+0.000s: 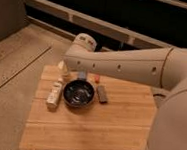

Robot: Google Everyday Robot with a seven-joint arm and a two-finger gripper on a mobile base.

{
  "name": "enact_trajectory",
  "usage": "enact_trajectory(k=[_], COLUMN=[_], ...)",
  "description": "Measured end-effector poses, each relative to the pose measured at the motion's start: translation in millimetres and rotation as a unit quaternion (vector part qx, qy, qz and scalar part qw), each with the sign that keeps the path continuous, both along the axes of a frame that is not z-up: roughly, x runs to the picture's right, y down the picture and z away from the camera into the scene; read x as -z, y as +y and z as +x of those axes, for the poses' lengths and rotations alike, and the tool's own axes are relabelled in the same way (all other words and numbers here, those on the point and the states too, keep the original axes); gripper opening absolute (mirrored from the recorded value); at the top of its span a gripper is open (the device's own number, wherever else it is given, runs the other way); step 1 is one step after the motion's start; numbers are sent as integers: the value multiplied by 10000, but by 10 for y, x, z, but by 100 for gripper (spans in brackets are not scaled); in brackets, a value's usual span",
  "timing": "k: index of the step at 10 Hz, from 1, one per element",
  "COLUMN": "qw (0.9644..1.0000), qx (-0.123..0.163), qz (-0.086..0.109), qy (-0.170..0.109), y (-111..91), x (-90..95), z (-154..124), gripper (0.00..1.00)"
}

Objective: Drag the pepper across the table

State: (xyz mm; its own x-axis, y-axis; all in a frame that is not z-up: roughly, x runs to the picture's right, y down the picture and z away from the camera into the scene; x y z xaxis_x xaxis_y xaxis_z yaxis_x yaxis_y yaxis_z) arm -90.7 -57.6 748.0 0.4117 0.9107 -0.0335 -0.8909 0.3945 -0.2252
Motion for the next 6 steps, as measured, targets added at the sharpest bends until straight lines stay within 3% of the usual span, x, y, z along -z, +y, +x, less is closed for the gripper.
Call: enact_trajectory(k=[4,6], qw=[9996,9991], qx=[-258,-414], qz=[39,25], qy=[-68,22], y=[-314,-433], x=[-478,-699], z=[370,715], gripper=[65,65])
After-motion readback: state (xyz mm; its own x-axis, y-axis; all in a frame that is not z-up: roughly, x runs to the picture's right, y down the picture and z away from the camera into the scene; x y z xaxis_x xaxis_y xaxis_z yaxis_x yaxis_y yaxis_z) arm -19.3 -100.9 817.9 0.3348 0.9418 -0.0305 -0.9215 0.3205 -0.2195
